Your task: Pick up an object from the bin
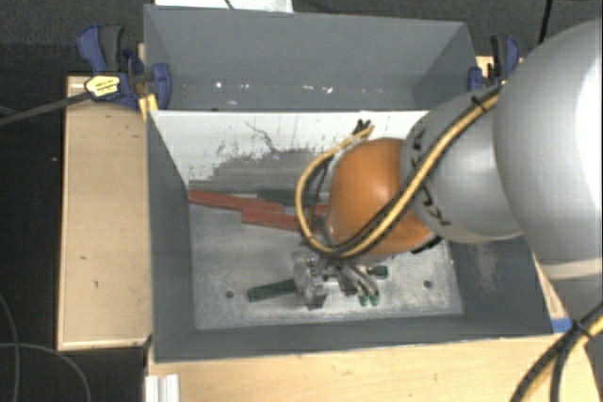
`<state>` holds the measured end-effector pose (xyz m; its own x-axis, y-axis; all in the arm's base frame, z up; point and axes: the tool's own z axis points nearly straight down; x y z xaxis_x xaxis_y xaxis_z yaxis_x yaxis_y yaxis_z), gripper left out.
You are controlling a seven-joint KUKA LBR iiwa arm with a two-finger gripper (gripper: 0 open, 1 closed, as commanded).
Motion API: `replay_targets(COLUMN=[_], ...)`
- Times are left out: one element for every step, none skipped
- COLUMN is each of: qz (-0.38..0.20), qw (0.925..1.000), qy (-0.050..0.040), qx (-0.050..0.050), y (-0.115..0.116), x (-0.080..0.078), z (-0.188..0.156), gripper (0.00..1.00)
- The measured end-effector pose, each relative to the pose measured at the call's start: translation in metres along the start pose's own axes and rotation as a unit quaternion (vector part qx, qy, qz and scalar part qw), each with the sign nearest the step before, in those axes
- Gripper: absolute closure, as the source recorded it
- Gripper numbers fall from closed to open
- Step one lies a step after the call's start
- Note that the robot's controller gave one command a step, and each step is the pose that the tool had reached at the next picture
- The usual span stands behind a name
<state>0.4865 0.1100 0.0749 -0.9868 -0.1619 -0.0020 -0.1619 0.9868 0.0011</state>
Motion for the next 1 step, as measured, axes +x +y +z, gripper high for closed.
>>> replay_targets(qz=[0.0], qw=[1.0], qy=[0.0], qx=[0.0], y=[0.0], x=[0.0], z=[0.0], gripper=[1.0])
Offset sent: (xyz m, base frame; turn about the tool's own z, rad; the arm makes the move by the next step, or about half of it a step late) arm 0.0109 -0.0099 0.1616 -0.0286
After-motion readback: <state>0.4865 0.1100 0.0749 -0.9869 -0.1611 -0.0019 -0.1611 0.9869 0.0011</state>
